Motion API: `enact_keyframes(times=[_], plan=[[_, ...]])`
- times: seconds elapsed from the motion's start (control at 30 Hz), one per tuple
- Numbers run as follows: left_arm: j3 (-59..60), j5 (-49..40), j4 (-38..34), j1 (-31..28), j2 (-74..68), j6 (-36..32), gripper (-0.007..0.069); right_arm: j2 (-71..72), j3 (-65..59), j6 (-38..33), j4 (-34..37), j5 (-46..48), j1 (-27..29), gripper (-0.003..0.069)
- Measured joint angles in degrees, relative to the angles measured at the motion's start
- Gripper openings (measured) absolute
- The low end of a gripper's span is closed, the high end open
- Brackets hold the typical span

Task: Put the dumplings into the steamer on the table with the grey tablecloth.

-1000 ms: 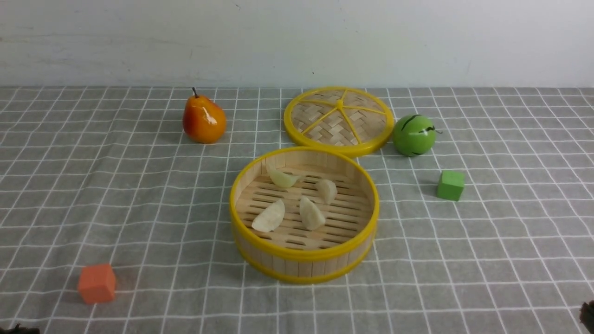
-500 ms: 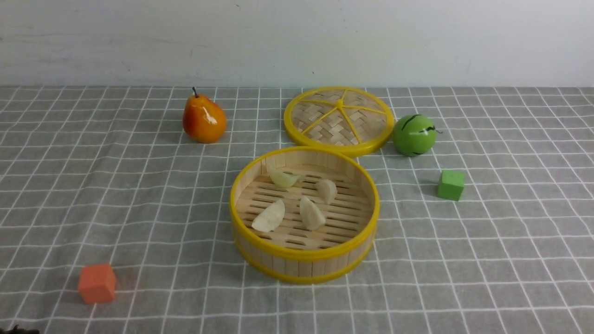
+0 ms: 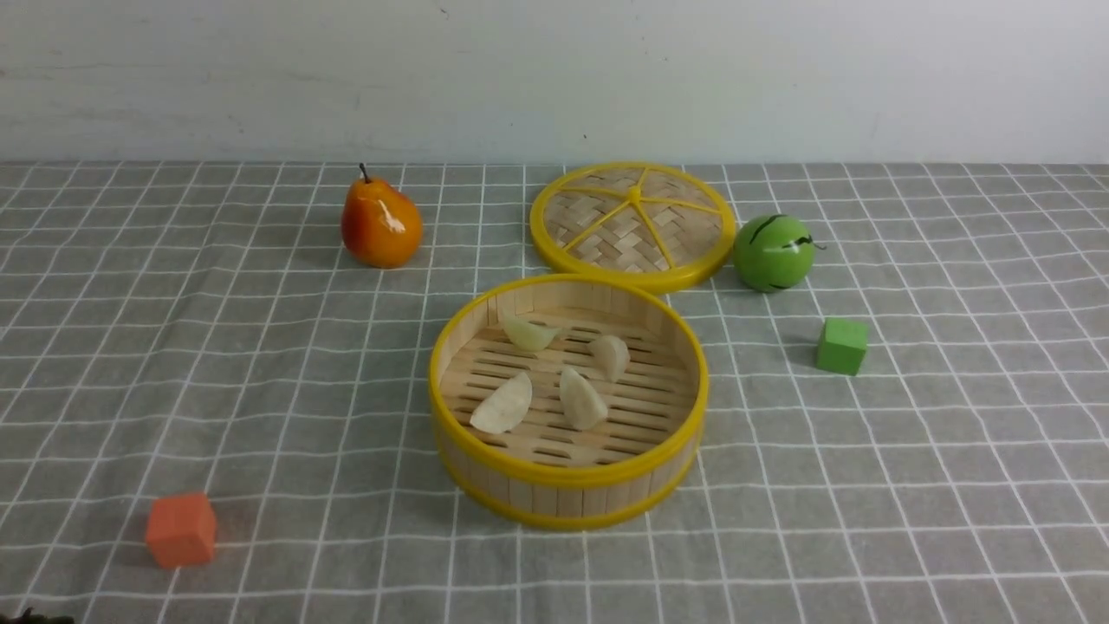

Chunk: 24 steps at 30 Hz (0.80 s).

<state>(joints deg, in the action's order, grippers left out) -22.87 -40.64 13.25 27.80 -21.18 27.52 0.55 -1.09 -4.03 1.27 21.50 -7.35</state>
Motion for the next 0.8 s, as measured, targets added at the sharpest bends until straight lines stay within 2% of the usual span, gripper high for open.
enact_keyframes(times=[0.17, 0.27, 0.4, 0.43, 0.47, 0.57, 0.67, 0.8], plan=[[4.02, 4.71, 0.26, -0.27, 3.2, -0.08, 0.0091, 0.0, 0.0, 0.05, 0.0, 0.0, 0.0, 0.0009], [10.28, 11.63, 2.98, -5.43, 11.61, -0.22, 0.0088, 0.0, 0.0, 0.05, 0.0, 0.0, 0.0, 0.0013], [19.85, 32.66, 3.15, -16.68, 20.23, -0.35, 0.0048, 0.0, 0.0, 0.05, 0.0, 0.0, 0.0, 0.0021], [20.35, 33.72, 3.15, -17.24, 20.49, -0.35, 0.0048, 0.0, 0.0, 0.05, 0.0, 0.0, 0.0, 0.0021], [22.94, 38.95, 3.15, -20.87, 21.46, -0.1, 0.0017, 0.0, 0.0, 0.05, 0.0, 0.0, 0.0, 0.0022], [24.17, 39.59, 2.89, -25.1, 21.77, 1.09, -0.0014, 0.03, 0.0, 0.05, 0.0, 0.01, 0.0, 0.0028], [24.37, 34.74, 1.79, -25.51, 21.77, 0.89, -0.0014, 0.07, 0.0, 0.05, 0.0, 0.01, 0.0, 0.0033], [24.61, 27.87, -3.51, -25.65, 21.77, -4.31, -0.0014, 0.07, 0.0, 0.05, 0.0, 0.01, 0.0, 0.0041]])
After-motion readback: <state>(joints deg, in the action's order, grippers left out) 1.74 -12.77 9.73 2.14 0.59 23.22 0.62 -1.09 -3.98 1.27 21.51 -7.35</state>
